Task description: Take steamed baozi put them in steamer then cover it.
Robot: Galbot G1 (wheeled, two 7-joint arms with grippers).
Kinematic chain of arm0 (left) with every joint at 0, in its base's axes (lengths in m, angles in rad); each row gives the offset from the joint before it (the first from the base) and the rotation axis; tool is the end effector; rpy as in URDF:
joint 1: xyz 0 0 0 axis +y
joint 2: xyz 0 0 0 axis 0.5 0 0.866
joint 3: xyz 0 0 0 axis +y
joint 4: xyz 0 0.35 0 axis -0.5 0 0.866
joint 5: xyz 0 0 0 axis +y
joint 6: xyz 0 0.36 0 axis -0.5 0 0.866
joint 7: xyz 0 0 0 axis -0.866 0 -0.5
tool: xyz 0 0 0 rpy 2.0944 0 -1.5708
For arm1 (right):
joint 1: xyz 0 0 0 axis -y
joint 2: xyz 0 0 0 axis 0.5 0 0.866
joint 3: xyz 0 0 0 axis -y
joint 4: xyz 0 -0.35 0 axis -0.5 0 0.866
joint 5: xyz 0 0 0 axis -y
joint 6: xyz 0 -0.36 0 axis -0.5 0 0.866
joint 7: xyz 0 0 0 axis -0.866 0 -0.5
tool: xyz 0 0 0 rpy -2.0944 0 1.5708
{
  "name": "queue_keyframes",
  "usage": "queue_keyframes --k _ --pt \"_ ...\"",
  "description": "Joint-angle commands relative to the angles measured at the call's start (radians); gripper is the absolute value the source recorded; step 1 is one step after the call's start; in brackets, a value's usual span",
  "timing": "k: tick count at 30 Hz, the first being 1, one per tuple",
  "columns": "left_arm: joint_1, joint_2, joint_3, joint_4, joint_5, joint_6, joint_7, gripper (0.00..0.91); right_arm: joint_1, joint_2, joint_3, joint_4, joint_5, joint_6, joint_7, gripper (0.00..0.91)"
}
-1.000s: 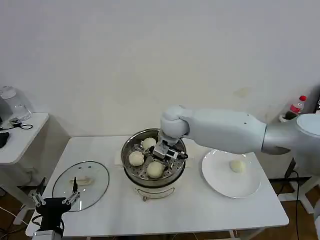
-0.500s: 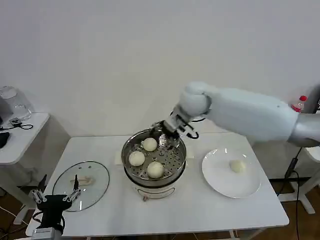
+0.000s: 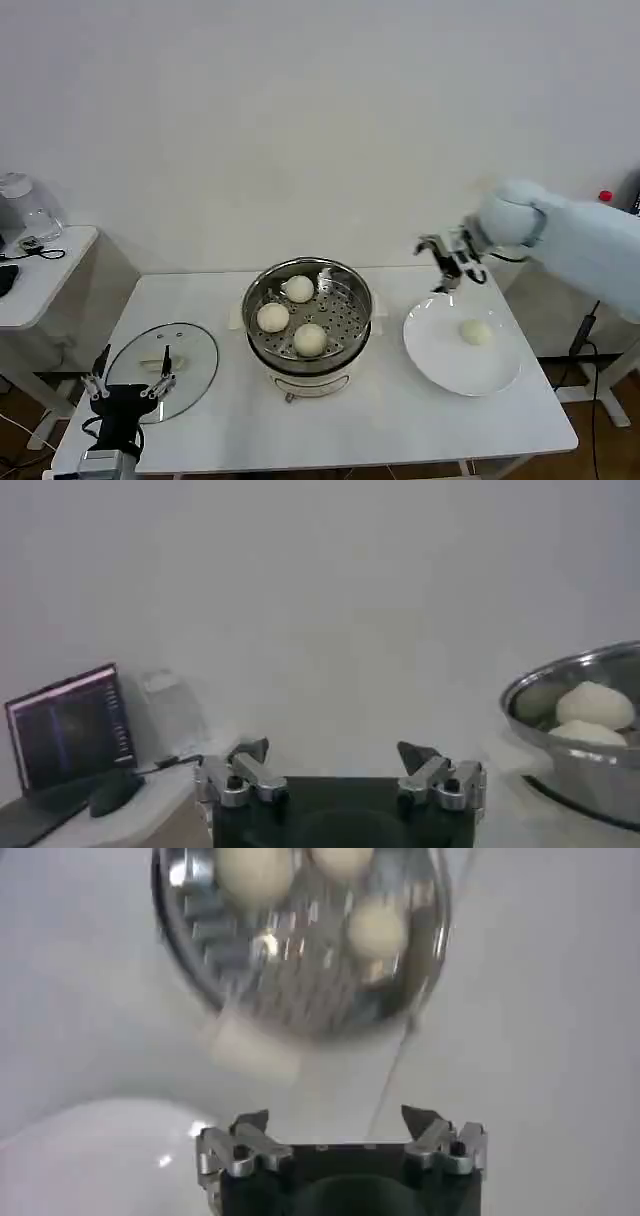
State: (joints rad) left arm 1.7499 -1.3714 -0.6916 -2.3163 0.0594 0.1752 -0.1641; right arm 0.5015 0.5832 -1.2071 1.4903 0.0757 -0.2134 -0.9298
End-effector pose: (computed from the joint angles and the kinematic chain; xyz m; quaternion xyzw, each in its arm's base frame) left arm 0.1376 0.0643 -0.2410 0.0924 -0.9814 -0.1627 0.0436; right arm 0.5030 -0.1212 -0.0683 0.4631 -0.5496 0.6349 0.2835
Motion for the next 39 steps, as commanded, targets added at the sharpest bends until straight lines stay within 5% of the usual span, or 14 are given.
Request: queue_keyframes --k 1,13,23,39 --pt "-0.011 0.0 0.021 0.005 0.003 0.001 0.001 0.907 -0.202 -0.193 0.083 -0.017 -0.078 -0.054 0.02 0.907" --pt "0.01 0.004 -0.01 0.006 0.004 0.001 0.002 0.907 -0.506 -0.084 0.339 -0.207 -0.162 -0.039 0.004 0.907" --pt "0.016 0.0 -0.023 0.011 0.005 0.001 0.002 0.907 -0.553 0.102 0.452 -0.492 -0.236 0.113 -0.062 0.907" --pt "0.016 -0.002 -0.029 0.018 0.005 0.001 0.001 0.907 -0.577 0.228 0.509 -0.605 -0.286 0.117 -0.051 0.907"
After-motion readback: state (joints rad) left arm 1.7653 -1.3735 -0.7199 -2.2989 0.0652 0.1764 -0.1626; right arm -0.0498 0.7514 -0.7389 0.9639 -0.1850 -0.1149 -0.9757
